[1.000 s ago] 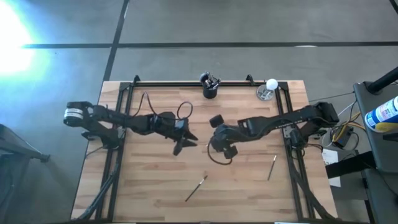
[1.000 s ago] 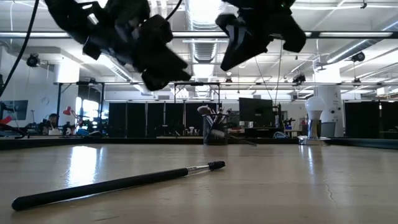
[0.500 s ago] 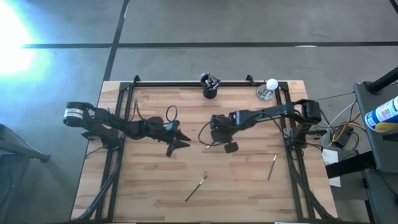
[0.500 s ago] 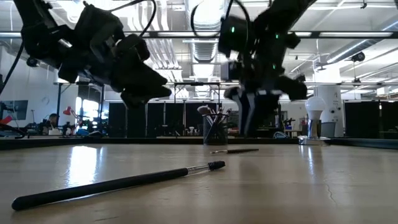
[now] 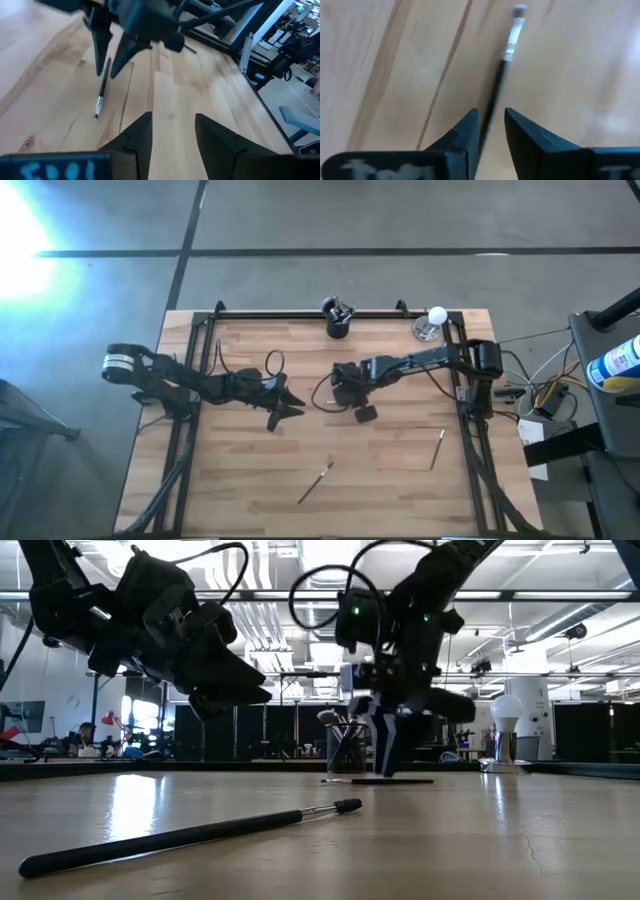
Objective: Put items in baskets/containers
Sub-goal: Put the black eyeshadow brush into the black pen holder
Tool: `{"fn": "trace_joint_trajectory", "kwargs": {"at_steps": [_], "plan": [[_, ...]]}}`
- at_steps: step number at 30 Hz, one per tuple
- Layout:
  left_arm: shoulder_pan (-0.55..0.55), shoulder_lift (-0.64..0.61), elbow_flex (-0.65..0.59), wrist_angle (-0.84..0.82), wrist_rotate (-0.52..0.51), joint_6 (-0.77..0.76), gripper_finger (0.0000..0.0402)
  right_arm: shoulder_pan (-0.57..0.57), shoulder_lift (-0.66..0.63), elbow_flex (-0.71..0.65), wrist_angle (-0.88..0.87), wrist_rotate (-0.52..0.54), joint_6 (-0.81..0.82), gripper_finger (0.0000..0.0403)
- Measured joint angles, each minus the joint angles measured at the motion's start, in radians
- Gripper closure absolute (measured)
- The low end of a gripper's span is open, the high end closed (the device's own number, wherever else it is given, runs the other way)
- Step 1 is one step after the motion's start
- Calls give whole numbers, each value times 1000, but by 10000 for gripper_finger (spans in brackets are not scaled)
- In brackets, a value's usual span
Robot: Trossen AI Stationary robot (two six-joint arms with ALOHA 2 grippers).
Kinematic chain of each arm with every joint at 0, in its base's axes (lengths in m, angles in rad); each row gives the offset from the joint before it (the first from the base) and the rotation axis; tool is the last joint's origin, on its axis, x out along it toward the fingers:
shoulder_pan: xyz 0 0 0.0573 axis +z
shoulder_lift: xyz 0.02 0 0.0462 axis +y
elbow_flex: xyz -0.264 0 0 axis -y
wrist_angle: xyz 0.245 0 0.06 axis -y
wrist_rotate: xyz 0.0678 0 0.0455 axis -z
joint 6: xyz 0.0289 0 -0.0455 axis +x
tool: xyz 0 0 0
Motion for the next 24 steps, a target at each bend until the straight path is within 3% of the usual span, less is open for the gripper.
{"fn": "trace_joint_trajectory", "kwargs": {"at_steps": [15, 24], "plan": [[0, 0, 0, -4, 2, -26, 262, -28, 13, -16, -22, -53, 159, 328], [0, 0, 0, -5, 2, -36, 262, -14, -26, 10, -83, -58, 323, 305]]}}
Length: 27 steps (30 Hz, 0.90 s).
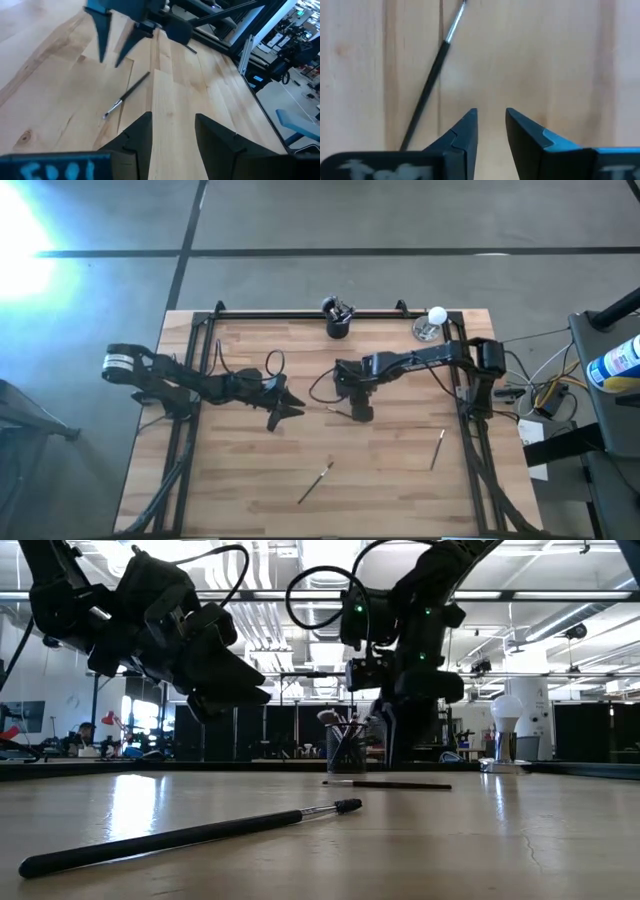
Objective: Put items in baskets/containers
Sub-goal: Put the black eyeshadow brush into the black pen holder
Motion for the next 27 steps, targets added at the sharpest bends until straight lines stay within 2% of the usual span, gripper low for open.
{"fn": "trace_joint_trajectory", "kwargs": {"at_steps": [12, 16, 20, 27], "plan": [[0, 0, 0, -5, 0, 3, 262, 172, -4, -22, 0, 12, 362, 291], [0, 0, 0, -5, 0, 8, 262, 221, -4, -27, 6, 76, 428, 292], [0, 0, 0, -6, 0, 9, 262, 243, -4, -38, 20, 117, 481, 302], [0, 0, 0, -18, 0, 9, 262, 243, -1, -99, 107, 113, 543, 338]]}}
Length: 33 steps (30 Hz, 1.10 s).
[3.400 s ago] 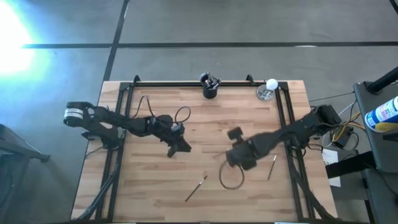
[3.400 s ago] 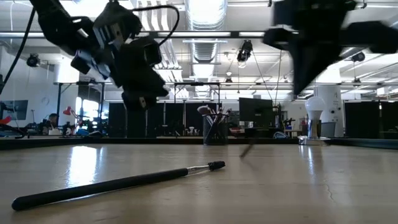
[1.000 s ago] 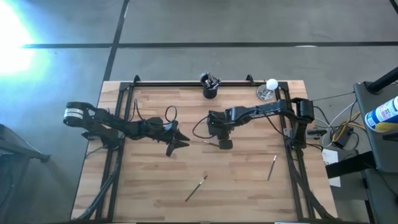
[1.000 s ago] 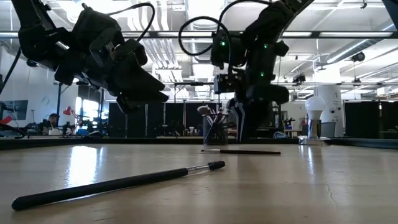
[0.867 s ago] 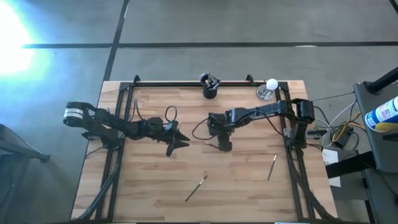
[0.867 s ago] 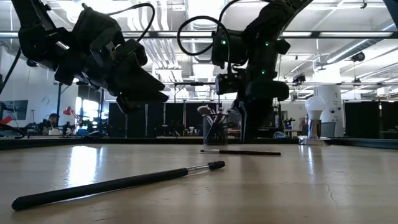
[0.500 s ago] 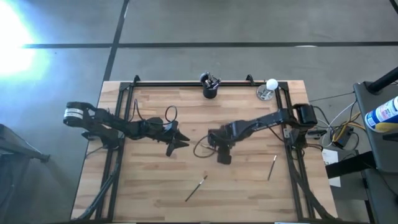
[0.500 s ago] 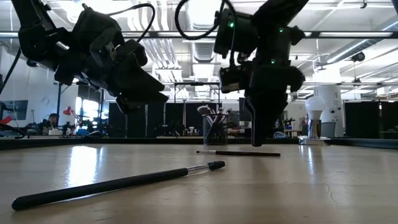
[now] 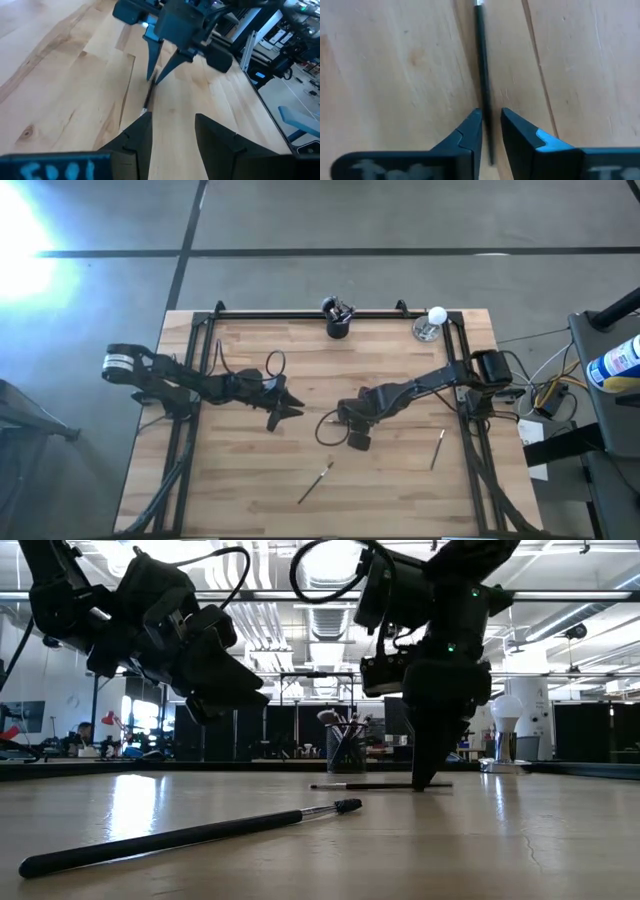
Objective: Put items in baskets/containers
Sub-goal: Put the black eyeshadow brush into the black pen holder
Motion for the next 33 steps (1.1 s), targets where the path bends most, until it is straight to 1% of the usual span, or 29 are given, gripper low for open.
{"fn": "trace_joint_trajectory", "kwargs": {"at_steps": [7, 11, 15, 18, 22, 24, 26, 29, 33], "plan": [[0, 0, 0, -20, -2, -15, 262, 0, -4, -30, 29, 0, 9, 363], [0, 0, 0, -21, -72, -60, 262, 0, -4, -50, 51, 0, -9, 387], [1, 0, -10, 6, -94, -60, 266, 0, -42, -96, 119, 1, -16, 392], [1, 0, -47, 131, -126, -54, 282, -1, -101, -182, 249, 0, 16, 393], [11, 0, -102, 377, -133, -50, 314, -8, -207, -303, 495, -3, 67, 394], [20, 0, -112, 461, -131, -52, 327, -20, -255, -352, 618, 3, 89, 394], [26, 0, -112, 498, -134, -90, 335, -28, -293, -393, 704, 31, 96, 394], [32, -2, -89, 490, -152, -110, 337, -42, -348, -426, 832, 67, 91, 394], [32, -3, -37, 500, -153, -114, 322, -58, -385, -450, 985, 110, 53, 394]]}}
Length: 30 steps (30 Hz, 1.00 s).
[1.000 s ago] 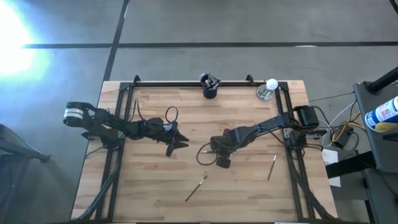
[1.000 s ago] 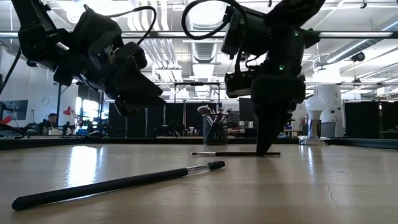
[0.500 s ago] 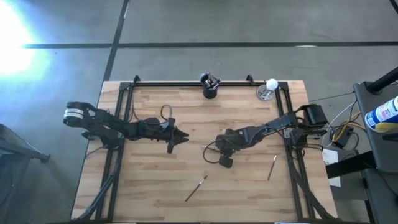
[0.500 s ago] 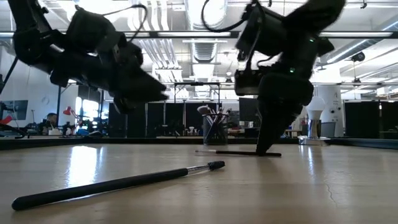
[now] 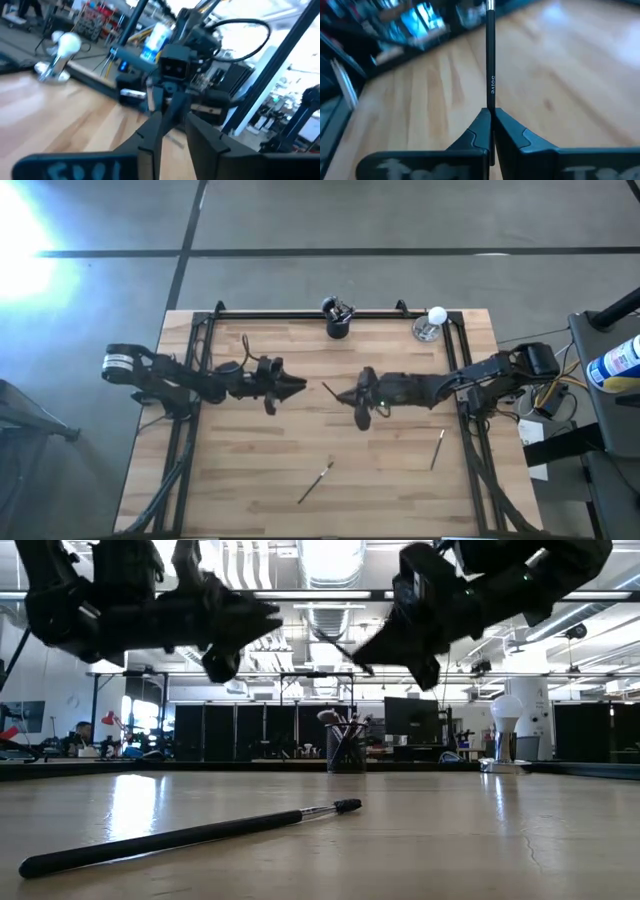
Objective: Put items in baskets/containers
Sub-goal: Put the black eyeshadow brush into the black pen holder
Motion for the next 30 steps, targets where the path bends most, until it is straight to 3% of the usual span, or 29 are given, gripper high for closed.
{"fn": "trace_joint_trajectory", "kwargs": {"at_steps": [9, 23, 26, 30], "plan": [[1, -1, 130, -8, 34, 47, 288, -5, 12, 0, 260, -1, -83, 394], [3, -1, 275, -166, 83, 174, 285, -3, 12, 7, 305, -13, -141, 394], [3, -1, 301, -181, 97, 209, 301, -3, 12, 9, 305, -17, -152, 394], [6, -1, 318, -190, 122, 222, 373, -1, 12, 10, 307, -20, -162, 395]]}}
